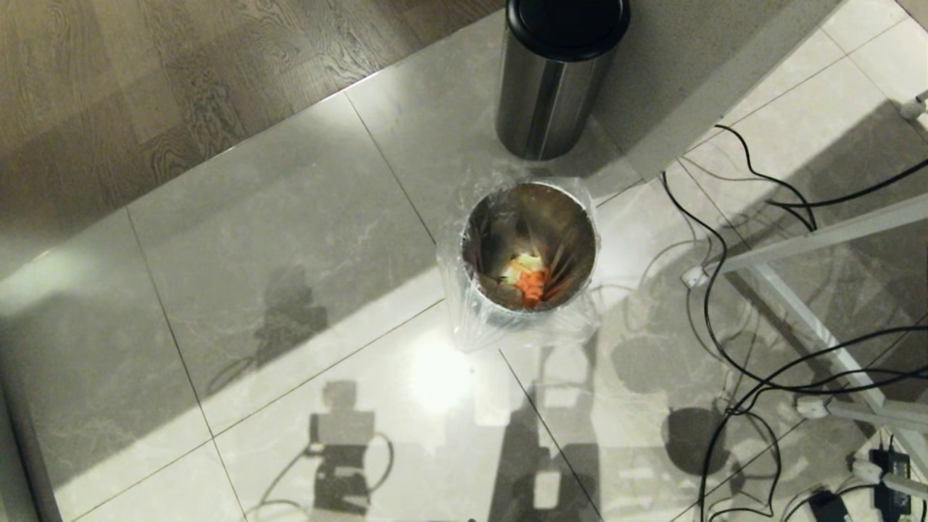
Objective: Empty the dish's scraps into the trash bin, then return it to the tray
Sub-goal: Move the bowl over the trash can
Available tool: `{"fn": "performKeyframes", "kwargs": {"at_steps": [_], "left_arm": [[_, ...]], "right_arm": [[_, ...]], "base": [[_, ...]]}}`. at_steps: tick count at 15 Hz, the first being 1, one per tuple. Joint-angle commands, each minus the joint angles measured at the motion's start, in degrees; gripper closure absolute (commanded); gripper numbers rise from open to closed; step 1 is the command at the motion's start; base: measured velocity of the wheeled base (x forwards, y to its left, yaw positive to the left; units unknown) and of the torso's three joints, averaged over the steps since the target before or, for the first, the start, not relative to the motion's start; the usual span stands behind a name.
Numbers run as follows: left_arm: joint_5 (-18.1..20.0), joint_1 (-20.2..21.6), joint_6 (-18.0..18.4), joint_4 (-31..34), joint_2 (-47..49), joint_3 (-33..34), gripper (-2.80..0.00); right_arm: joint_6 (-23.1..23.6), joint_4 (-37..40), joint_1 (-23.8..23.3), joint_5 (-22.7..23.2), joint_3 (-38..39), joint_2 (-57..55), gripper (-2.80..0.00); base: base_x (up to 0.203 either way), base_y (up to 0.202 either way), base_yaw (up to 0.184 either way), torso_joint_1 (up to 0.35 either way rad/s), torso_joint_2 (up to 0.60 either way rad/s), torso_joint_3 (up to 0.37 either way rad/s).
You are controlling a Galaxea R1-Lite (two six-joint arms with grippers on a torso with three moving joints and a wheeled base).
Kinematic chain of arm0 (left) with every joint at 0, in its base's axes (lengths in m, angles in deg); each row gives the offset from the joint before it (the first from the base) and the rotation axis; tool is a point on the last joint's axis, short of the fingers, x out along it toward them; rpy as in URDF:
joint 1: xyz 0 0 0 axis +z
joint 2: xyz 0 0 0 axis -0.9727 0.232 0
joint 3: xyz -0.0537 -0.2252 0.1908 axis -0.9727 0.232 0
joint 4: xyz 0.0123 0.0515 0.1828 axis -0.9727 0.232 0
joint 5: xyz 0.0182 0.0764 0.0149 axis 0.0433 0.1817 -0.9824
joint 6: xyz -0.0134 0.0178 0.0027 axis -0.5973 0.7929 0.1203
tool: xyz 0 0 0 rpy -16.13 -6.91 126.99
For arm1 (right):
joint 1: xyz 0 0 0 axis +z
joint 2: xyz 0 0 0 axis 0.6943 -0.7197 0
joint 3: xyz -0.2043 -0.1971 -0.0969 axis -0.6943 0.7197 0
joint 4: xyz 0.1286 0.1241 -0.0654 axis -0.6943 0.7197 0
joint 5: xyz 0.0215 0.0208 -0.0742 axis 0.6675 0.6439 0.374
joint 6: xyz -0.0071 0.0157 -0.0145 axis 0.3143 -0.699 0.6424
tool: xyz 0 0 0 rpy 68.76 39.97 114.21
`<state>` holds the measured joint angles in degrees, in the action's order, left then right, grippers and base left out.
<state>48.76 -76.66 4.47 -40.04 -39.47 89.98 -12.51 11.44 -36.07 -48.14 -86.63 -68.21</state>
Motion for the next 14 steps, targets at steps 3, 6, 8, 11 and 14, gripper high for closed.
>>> {"fn": "performKeyframes", "kwargs": {"at_steps": [3,6,8,11,14], "left_arm": [[-0.08,0.07,-0.05,-0.02,0.06,0.0,0.0],[-0.08,0.04,-0.05,-0.02,0.02,0.0,0.0],[-0.08,-0.01,-0.05,-0.02,0.0,0.0,0.0],[-0.08,0.07,-0.05,-0.02,0.06,0.0,0.0],[-0.08,-0.01,-0.05,-0.02,0.06,0.0,0.0]], "right_arm": [[-0.17,-0.05,0.36,0.39,0.4,0.14,0.0],[-0.15,-0.08,0.79,0.39,-1.53,-0.21,0.0],[1.32,-0.27,1.06,0.47,-3.67,-2.17,0.0],[2.21,-4.0,1.08,0.18,-6.09,-5.34,0.0],[2.25,-5.49,1.06,-0.08,-12.74,-11.54,0.0]], "base": [[0.0,0.0,0.0,0.0,0.0,0.0],[0.0,0.0,0.0,0.0,0.0,0.0],[0.0,0.0,0.0,0.0,0.0,0.0],[0.0,0.0,0.0,0.0,0.0,0.0],[0.0,0.0,0.0,0.0,0.0,0.0]]}}
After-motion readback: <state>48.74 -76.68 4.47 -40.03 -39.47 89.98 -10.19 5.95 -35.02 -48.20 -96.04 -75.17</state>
